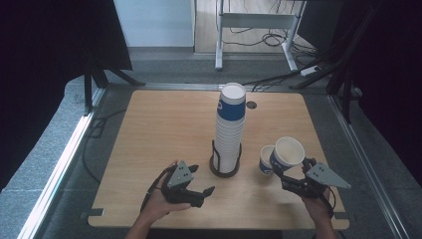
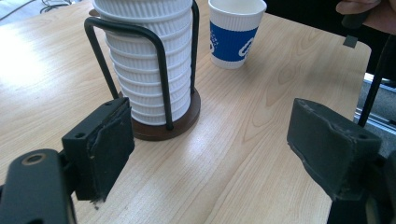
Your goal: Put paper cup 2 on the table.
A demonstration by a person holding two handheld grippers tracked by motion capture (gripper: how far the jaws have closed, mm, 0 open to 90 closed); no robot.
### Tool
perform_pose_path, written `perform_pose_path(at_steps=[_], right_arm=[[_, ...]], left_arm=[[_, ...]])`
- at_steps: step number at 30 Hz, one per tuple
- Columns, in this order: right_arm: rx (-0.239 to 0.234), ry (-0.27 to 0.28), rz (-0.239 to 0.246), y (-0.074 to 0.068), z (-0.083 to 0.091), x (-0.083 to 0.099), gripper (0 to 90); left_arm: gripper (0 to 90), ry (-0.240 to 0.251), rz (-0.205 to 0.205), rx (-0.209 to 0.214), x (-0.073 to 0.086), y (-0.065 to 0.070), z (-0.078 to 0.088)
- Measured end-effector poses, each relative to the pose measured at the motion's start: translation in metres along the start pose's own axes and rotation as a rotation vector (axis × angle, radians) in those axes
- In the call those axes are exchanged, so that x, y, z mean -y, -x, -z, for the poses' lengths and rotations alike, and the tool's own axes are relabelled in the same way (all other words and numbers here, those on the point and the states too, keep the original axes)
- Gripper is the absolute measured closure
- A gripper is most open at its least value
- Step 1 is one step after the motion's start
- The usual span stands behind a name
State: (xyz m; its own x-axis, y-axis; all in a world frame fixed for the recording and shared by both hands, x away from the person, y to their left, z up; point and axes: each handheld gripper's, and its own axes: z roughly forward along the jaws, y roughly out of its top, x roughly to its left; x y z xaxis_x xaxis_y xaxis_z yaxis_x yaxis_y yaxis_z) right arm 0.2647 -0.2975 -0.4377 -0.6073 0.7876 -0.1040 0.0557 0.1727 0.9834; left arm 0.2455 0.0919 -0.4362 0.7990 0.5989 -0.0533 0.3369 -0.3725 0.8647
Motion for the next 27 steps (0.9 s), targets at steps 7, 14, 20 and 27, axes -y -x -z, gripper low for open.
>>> perform_pose_path(at_steps=[7,14,20,27], right_arm=[[0.056,-0.011,-0.018,0.014,0.006,0.006,25.5],[0.114,-0.032,-0.021,0.027,0.010,0.014,25.5],[0.167,-0.066,-0.044,0.040,0.012,0.027,25.5],[0.208,-0.113,-0.050,0.048,0.009,0.042,25.5]], left_arm=[[15.2,-0.002,-0.001,0.000,0.000,0.000,-0.001],[15.2,-0.004,-0.004,-0.001,0.000,0.001,-0.001],[15.2,-0.004,-0.001,-0.002,0.001,0.000,-0.001],[15.2,-0.009,-0.004,0.000,0.001,0.001,-0.002]])
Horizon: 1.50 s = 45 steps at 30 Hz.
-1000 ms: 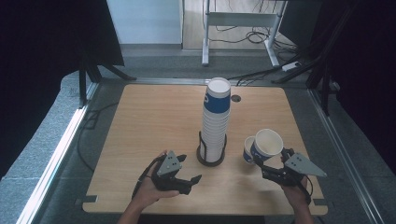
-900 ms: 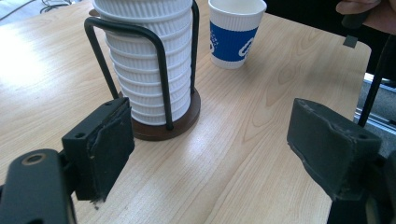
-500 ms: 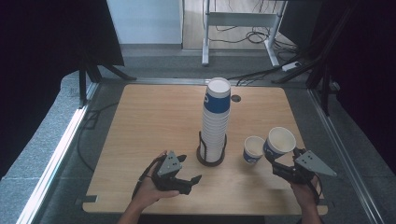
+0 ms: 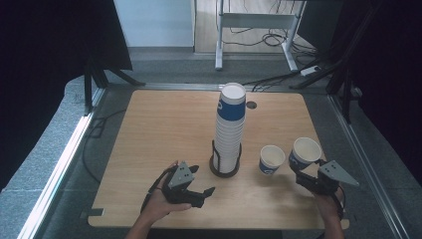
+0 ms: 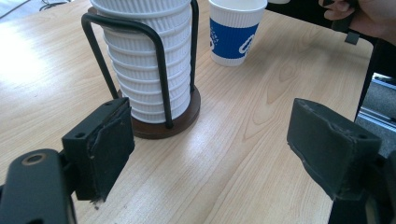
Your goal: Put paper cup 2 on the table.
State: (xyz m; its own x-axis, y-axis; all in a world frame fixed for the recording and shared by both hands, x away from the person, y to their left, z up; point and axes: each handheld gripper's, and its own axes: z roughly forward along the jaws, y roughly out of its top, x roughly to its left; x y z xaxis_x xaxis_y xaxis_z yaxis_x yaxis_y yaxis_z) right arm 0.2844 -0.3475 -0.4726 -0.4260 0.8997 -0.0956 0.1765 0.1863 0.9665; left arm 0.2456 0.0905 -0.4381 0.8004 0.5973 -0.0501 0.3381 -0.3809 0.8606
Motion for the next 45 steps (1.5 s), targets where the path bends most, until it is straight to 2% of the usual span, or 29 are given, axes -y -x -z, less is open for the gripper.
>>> perform_pose_path(at_steps=[6,19,23,33,40,45], right_arm=[[0.016,-0.032,-0.023,0.006,-0.006,0.010,25.5],[0.039,-0.193,-0.033,0.012,-0.032,0.033,25.4],[0.037,-0.201,-0.044,0.013,-0.033,0.033,25.3],[0.066,-0.302,-0.036,0.015,-0.037,0.033,25.0],[0.063,-0.329,-0.028,0.014,-0.038,0.033,24.1],[0.066,-0.327,-0.051,0.016,-0.038,0.033,15.4]], left_arm=[[15.2,-0.004,-0.003,0.001,0.000,0.000,-0.001],[15.2,-0.009,-0.007,0.004,0.001,0.001,-0.003],[15.3,-0.012,-0.011,0.004,0.001,0.002,-0.003],[15.4,-0.016,-0.019,0.000,0.001,0.002,-0.004],[15.4,-0.017,-0.024,-0.002,0.001,0.003,-0.004],[15.4,-0.019,-0.028,-0.002,0.001,0.003,-0.004]])
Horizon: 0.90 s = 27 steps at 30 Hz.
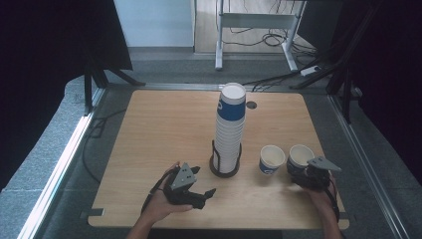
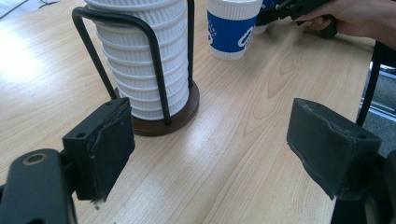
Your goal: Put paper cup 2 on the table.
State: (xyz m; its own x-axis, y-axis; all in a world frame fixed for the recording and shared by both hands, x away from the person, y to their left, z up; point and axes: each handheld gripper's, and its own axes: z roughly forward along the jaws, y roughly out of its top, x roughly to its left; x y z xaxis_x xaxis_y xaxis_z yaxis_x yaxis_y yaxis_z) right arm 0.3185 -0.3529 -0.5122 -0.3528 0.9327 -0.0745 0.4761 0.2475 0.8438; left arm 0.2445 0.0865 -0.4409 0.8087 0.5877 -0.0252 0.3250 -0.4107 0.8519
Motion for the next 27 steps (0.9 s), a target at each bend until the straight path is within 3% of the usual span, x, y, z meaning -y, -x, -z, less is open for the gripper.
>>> perform_pose_path(at_steps=[7,12,17,22,27], right_arm=[[-0.013,0.062,-0.038,0.003,0.015,0.004,12.3],[-0.010,0.128,-0.046,0.004,0.042,-0.003,10.2],[-0.038,0.225,-0.026,0.002,0.071,-0.021,10.9],[-0.137,0.310,0.033,-0.020,0.092,-0.043,13.4],[-0.288,0.331,0.097,-0.056,0.089,-0.058,14.1]], left_arm=[[15.4,0.000,0.000,0.001,0.000,0.000,0.000],[15.4,0.009,0.005,0.002,-0.002,-0.002,0.002],[15.4,0.015,0.014,-0.010,-0.002,-0.005,0.004],[15.4,0.032,0.022,-0.015,-0.004,-0.008,0.009],[15.4,0.035,0.019,-0.024,-0.004,-0.009,0.011]])
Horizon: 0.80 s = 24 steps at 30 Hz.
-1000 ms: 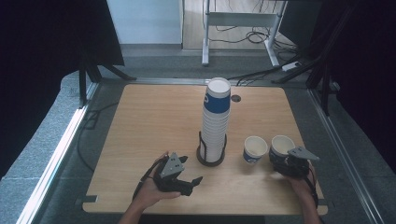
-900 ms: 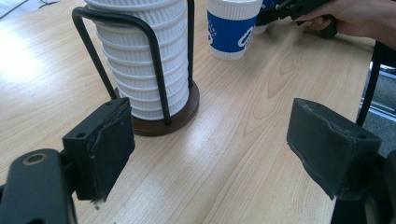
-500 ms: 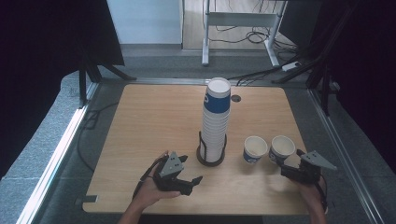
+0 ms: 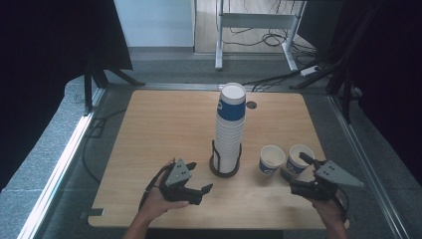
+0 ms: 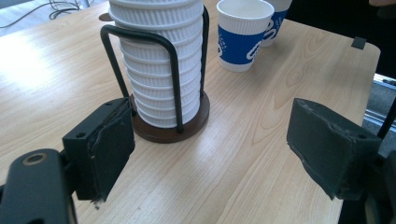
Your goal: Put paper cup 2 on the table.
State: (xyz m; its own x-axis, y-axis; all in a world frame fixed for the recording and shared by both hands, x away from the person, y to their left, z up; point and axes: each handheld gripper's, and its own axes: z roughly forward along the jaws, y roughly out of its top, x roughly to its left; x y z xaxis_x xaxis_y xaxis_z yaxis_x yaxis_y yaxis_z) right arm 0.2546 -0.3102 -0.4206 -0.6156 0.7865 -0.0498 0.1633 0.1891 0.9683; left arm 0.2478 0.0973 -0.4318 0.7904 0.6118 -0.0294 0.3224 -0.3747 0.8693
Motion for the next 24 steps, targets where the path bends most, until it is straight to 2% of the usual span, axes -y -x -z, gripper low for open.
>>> perform_pose_path(at_steps=[5,11,17,24], right_arm=[[-0.130,-0.022,0.000,-0.026,-0.027,0.001,15.8],[-0.216,-0.070,0.011,-0.054,-0.055,0.009,18.2],[-0.283,-0.112,0.009,-0.069,-0.071,0.018,19.8],[-0.310,-0.159,0.015,-0.077,-0.082,0.028,20.8]], left_arm=[[15.4,0.007,-0.006,-0.001,0.001,0.002,0.004],[15.4,0.001,-0.010,-0.004,0.002,0.004,0.001],[15.4,-0.013,-0.003,-0.004,0.004,0.005,-0.005],[15.4,-0.027,-0.008,-0.001,0.005,0.006,-0.009]])
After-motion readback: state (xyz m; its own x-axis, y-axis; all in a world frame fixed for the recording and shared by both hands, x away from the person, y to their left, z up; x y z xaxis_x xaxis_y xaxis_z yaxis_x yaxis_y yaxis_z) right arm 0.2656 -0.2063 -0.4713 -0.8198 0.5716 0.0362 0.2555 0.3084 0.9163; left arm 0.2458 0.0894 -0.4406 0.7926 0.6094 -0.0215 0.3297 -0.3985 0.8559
